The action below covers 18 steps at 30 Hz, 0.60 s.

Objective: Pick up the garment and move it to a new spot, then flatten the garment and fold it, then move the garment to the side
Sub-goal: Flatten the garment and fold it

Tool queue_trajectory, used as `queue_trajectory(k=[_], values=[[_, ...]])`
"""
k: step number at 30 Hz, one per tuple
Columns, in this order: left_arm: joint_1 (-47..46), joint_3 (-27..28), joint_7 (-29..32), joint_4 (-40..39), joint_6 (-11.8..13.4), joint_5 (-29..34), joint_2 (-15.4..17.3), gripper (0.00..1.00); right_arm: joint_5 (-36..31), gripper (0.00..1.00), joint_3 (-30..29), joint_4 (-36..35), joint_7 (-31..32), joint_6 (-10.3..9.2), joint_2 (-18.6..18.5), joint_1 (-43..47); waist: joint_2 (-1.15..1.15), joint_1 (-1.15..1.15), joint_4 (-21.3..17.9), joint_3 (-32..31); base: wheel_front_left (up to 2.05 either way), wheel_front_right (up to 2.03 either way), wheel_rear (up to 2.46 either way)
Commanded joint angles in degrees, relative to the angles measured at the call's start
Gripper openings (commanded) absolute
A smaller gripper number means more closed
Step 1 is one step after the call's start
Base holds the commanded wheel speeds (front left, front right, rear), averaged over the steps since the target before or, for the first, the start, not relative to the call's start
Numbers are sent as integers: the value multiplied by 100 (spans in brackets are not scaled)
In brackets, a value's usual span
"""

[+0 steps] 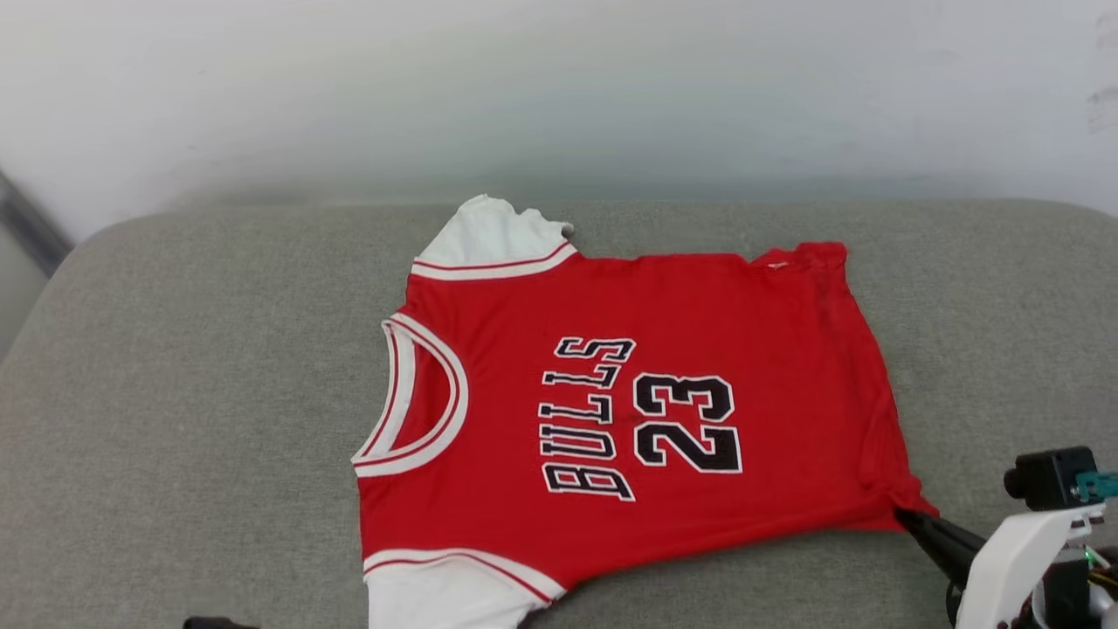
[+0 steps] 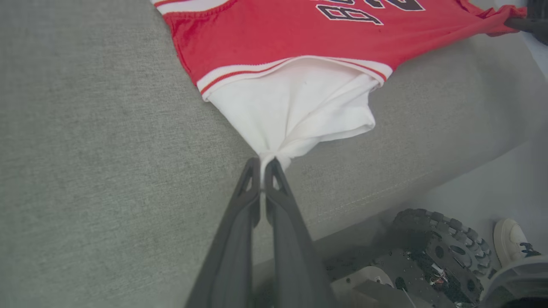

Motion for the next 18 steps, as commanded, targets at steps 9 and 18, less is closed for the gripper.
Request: queue_trajectory(k=[9,18], values=[[387,109,-140,-469,214,-95,188,0,-27,0,-689,-878,440,-4,130,1026,0,2,-154,-96,0,0,0],[-297,585,-628,-461,-49,50,163,0,-184,0,-1342,-1472,968,-4,570,959,0,2,-231,270,0,0,0]])
